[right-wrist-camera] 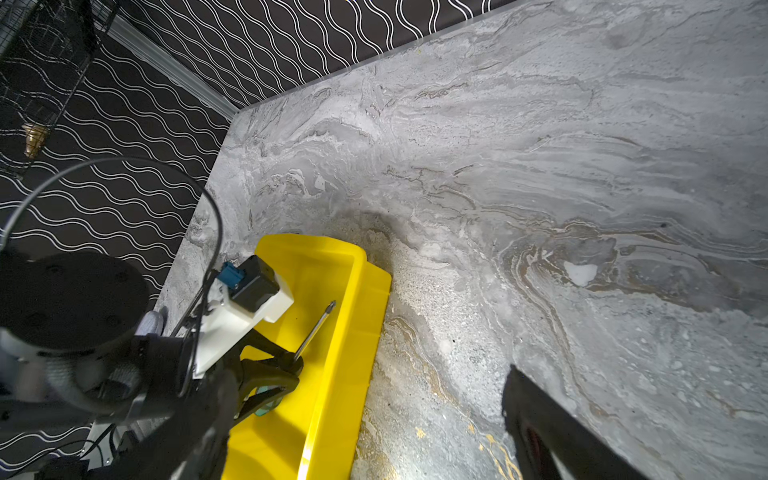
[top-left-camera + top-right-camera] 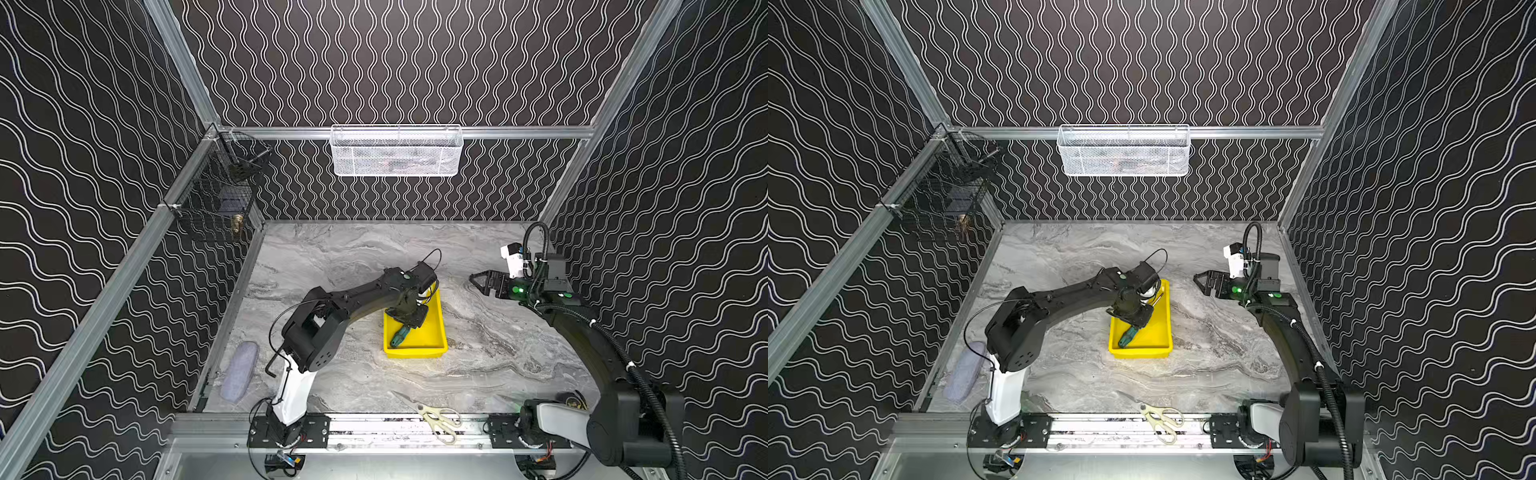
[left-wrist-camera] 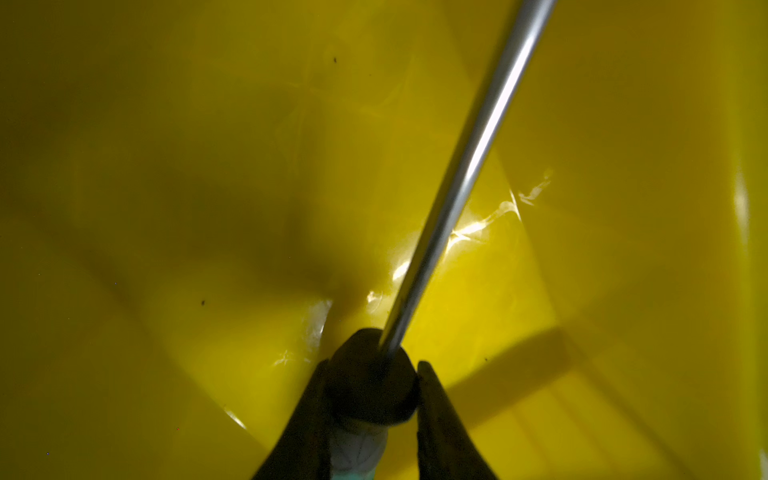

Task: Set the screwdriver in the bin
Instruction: 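Lower the screwdriver into the tray and open the left gripper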

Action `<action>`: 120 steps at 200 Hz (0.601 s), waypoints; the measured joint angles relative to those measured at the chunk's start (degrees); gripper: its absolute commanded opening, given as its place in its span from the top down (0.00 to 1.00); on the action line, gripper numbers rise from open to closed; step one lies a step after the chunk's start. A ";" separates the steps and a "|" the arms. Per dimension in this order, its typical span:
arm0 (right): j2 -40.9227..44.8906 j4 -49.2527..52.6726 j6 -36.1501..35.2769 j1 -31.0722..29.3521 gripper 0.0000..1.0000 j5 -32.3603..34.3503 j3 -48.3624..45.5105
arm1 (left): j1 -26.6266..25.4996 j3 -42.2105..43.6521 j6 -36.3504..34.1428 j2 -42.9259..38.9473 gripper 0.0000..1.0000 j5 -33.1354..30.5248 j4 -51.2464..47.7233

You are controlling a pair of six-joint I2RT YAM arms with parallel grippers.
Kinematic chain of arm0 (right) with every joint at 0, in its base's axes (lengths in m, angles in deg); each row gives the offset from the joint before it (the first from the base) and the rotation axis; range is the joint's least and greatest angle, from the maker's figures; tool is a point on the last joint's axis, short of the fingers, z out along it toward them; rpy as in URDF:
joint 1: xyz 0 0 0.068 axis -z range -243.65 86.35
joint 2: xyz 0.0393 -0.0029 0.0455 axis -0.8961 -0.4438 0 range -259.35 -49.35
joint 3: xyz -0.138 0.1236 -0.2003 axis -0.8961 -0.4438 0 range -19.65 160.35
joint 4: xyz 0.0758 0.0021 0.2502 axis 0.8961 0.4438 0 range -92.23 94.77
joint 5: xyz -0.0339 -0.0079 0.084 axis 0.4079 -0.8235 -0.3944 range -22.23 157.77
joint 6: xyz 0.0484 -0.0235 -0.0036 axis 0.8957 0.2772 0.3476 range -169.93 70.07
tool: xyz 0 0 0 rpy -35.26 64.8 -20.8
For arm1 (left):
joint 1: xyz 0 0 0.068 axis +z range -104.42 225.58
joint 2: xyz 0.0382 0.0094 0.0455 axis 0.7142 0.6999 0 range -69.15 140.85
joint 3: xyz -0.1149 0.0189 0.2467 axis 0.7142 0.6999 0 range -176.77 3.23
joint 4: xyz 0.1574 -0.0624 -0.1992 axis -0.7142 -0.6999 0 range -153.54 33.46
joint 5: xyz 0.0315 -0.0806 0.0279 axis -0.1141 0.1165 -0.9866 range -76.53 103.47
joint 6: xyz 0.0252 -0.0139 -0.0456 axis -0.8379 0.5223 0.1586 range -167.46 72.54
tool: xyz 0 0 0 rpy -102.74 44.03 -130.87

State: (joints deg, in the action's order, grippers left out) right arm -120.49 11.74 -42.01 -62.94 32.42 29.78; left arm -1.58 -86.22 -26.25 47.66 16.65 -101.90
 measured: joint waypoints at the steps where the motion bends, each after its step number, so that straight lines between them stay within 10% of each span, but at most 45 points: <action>1: 0.00 0.00 0.00 0.00 0.01 0.00 0.00 | 0.04 0.00 0.02 0.07 0.90 0.00 0.04; 120: -0.52 0.00 -0.02 0.00 0.00 0.17 0.00 | 2.45 3.23 1.31 0.68 0.71 0.90 4.50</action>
State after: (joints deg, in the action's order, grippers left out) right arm -121.01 11.74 -42.03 -62.94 32.59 29.78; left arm 0.87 -82.98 -24.94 48.34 17.54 -97.40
